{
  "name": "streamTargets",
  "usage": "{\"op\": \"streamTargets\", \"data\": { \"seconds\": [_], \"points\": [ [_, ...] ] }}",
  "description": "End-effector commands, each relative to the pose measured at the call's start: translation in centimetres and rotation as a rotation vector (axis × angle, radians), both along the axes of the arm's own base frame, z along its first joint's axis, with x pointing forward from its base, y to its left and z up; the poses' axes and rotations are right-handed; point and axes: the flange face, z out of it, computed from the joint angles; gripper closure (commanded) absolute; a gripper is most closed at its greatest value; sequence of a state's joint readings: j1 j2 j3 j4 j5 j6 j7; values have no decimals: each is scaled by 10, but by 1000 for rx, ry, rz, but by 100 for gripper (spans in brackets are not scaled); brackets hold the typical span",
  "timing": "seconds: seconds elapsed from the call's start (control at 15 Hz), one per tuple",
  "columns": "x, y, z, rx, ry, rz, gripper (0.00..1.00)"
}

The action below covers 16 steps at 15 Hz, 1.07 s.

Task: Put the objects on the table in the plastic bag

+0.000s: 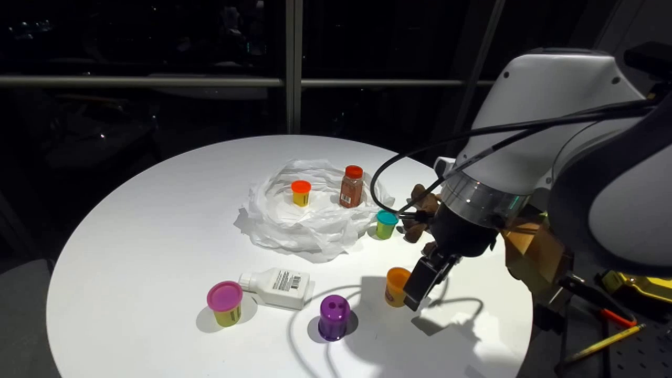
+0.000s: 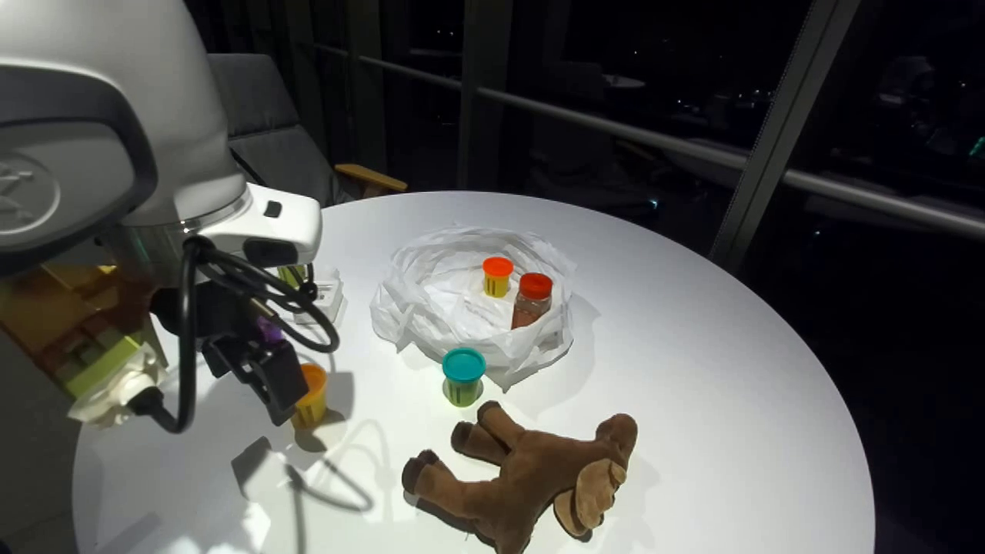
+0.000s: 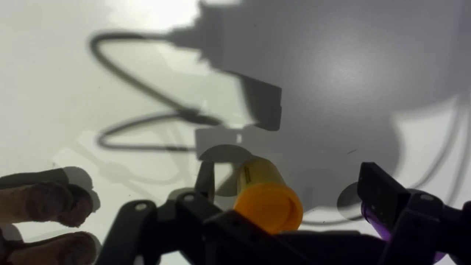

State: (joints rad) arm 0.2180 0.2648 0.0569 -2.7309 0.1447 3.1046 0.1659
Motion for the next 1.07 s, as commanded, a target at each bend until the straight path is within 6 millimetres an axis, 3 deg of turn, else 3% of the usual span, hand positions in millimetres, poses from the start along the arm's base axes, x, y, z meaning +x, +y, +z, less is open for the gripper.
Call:
{"op": "streamTargets", "data": {
  "seconds": [0.0,0.73,0.87,1.0],
  "points": [
    [13,-3,-6,-19,-39,-14,0],
    [46,-1,-26,-43,-55,-37,0],
    [50,-3,-30,-54,-52,-41,26],
    [54,-6,-32,-63,-52,-44,42]
  ]
}}
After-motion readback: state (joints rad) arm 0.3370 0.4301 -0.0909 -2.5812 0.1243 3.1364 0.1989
